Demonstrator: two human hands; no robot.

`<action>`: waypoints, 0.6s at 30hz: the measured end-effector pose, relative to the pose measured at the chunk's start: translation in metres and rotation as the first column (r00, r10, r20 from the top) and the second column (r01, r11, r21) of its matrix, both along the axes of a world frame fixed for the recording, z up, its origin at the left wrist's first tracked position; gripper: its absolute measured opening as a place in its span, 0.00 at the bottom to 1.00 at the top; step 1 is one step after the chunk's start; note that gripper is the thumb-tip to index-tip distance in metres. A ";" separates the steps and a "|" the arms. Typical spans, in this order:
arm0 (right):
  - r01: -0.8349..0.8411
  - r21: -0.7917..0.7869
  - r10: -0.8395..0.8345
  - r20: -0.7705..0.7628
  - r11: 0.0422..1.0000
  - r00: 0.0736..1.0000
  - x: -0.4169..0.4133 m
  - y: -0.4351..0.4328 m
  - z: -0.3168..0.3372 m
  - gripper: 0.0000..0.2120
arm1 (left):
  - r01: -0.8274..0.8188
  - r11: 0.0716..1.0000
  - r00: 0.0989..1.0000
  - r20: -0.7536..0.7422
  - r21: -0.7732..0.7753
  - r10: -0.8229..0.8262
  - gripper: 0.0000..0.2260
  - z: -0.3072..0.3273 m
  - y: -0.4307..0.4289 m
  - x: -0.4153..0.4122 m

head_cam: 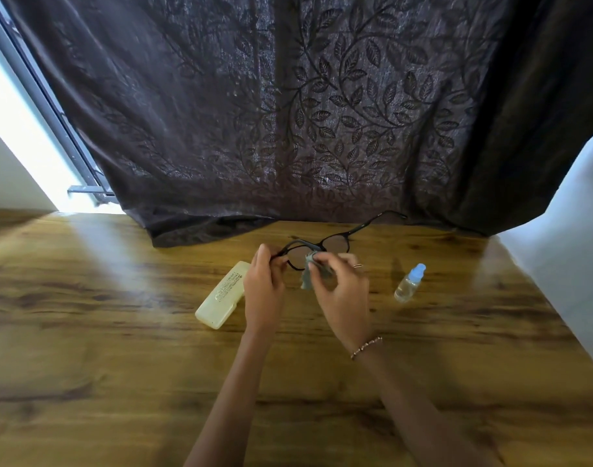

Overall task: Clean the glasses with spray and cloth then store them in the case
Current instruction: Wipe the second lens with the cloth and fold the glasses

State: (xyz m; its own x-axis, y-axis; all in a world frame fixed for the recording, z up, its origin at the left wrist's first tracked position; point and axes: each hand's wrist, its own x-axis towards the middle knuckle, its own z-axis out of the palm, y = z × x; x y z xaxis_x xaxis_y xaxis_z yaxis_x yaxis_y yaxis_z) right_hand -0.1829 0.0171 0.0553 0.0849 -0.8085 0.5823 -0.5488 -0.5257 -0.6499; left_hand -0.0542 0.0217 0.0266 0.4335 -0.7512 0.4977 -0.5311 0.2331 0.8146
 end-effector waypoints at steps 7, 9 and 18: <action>-0.093 -0.165 0.018 -0.405 0.982 0.914 0.003 -0.004 -0.012 0.11 | -0.015 1.000 1.000 0.024 0.028 0.014 0.05 0.002 0.002 -0.004; -0.057 -0.148 -0.020 -0.469 0.987 0.883 -0.001 -0.010 -0.010 0.13 | -0.018 1.000 1.000 0.022 0.009 0.018 0.05 0.004 0.002 -0.004; -0.088 -0.186 -0.019 -0.507 0.979 0.862 -0.002 -0.008 -0.014 0.14 | -0.001 1.000 1.000 0.011 -0.006 0.001 0.07 0.004 0.001 -0.003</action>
State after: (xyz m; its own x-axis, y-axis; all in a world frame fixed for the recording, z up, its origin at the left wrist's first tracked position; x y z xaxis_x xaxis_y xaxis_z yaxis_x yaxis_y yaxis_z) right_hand -0.1847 0.0087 0.0410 0.4353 -0.6735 0.5974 -0.7515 -0.6372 -0.1708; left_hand -0.0574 0.0224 0.0308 0.4287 -0.7479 0.5068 -0.5403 0.2373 0.8073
